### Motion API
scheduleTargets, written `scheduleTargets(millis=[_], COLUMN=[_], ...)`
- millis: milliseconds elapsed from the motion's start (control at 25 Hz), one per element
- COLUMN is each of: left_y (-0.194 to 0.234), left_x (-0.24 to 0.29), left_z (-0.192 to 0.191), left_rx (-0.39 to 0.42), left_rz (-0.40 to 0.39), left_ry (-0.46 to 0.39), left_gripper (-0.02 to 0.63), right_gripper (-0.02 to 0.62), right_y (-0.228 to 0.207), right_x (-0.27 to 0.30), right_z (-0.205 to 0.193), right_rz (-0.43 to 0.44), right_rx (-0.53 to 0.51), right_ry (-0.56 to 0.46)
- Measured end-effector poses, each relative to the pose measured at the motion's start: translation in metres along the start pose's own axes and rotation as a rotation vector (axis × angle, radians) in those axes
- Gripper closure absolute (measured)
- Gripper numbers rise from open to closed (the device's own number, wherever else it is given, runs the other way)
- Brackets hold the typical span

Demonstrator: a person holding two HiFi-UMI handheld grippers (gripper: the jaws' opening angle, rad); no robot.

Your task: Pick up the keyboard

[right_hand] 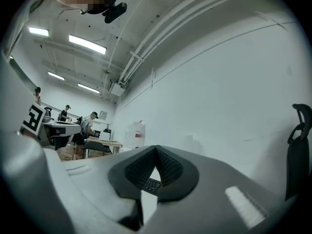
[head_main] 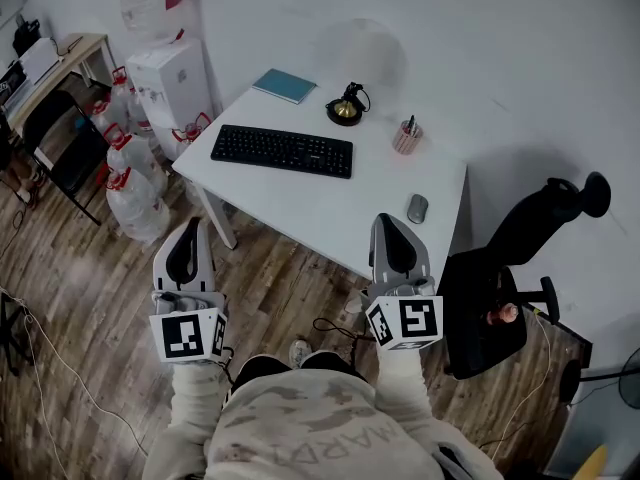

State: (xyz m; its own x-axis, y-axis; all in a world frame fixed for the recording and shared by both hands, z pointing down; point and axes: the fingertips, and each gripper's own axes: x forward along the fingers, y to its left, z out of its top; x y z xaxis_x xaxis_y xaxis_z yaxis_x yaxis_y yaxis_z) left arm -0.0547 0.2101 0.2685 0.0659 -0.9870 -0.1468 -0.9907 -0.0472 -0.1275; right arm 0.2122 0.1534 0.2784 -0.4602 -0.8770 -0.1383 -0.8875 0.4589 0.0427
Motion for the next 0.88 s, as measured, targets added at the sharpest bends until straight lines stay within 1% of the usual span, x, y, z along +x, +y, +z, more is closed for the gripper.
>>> scheduleTargets(millis=[280,480,720,880], left_y=[-0.010,-0.013,-0.003,0.006], left_x=[0.027,0.033,0.042,0.057], left_z=[-0.005,-0.007,-0.016,-0.025], left_rx=[0.007,0.010,0.006,0.004], left_rz=[0.018,0.042,0.061,0.052], left_ry=[-0.002,-0.002,0.019,0.031], left_gripper=[0.600,0.600,0.600,0.600], right_gripper=[0.584,0.584,0.584,0.584], right_y=[-0.021,-0.030,-0.026,-0.024], right_x=[0.028,0.042,0.060,0.075], right_z=[-0.006,-0.008,-0.016,-0.024], right_rz=[0.046,0.066,0.090,0.085], right_rx=[0.014,0.023,0.029,0.031], right_ry=[-0.012,-0.023,-0.013,0.000])
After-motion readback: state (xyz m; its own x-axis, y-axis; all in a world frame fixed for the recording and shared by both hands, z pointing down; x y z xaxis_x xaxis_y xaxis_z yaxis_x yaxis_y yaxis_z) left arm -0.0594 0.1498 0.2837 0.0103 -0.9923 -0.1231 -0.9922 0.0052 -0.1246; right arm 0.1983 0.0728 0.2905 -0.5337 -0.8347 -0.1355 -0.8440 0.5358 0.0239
